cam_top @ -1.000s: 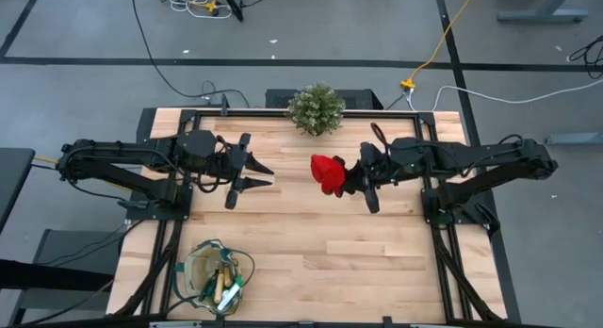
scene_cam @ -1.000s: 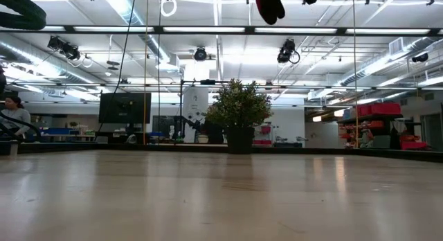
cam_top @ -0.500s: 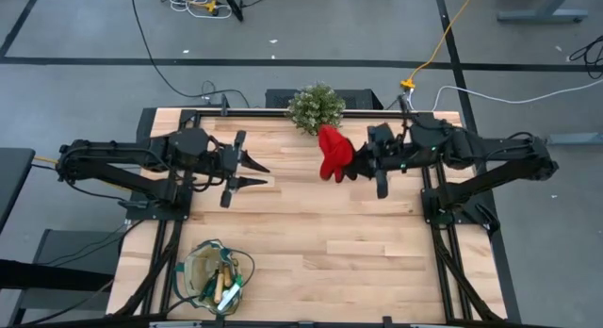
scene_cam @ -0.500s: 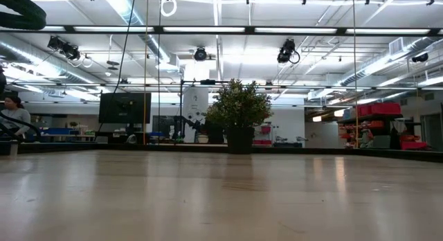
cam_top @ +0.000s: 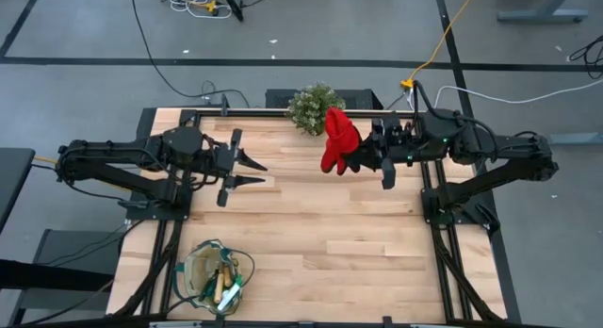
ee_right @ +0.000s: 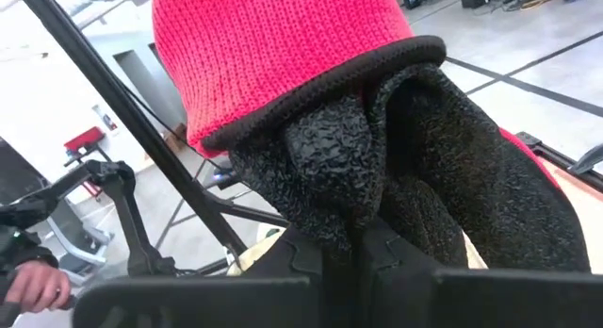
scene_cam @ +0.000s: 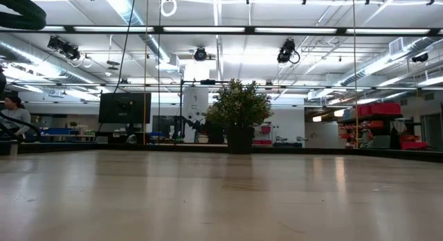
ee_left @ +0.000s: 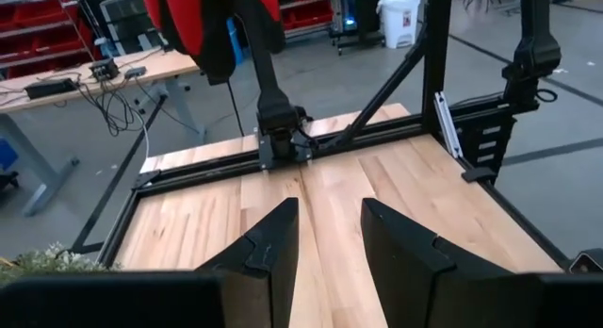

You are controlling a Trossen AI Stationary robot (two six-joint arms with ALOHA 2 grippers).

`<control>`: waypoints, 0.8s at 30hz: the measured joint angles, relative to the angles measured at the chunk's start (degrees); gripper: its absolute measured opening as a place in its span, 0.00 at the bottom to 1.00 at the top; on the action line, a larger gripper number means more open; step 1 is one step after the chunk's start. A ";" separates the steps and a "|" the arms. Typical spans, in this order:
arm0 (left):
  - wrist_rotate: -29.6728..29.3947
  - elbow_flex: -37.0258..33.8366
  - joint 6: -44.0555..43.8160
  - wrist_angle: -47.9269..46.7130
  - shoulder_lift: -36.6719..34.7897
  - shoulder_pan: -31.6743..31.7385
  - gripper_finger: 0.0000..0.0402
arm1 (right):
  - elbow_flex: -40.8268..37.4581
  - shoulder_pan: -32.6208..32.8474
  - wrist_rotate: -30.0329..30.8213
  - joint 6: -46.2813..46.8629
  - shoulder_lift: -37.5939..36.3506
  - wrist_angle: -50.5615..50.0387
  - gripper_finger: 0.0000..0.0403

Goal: Pick & Place Garden tools in Gardening bag
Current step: Put the red gloves into the gardening bag

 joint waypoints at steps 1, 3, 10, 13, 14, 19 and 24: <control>-0.01 0.00 0.21 0.14 -0.03 0.00 0.31 | 0.00 0.00 0.00 0.00 -0.02 0.00 0.03; -0.02 0.00 1.36 0.00 -0.02 0.00 0.31 | 0.00 0.00 0.06 0.25 0.00 0.00 0.03; -0.03 0.00 6.18 0.03 0.00 0.00 0.31 | 0.04 -0.77 1.27 4.32 1.38 0.03 0.03; -0.04 0.00 7.65 0.03 0.00 0.00 0.31 | 0.04 -1.45 0.42 5.07 3.06 0.13 0.03; -0.04 0.00 8.17 0.04 0.00 0.00 0.31 | 0.04 -1.65 0.37 5.42 3.67 0.15 0.03; -0.04 0.00 8.97 0.07 0.00 0.00 0.31 | 0.04 -2.84 -2.06 6.57 6.81 2.50 0.03; -0.02 0.00 8.99 0.04 0.00 0.00 0.31 | 0.04 -3.75 -3.86 8.27 9.27 4.82 0.03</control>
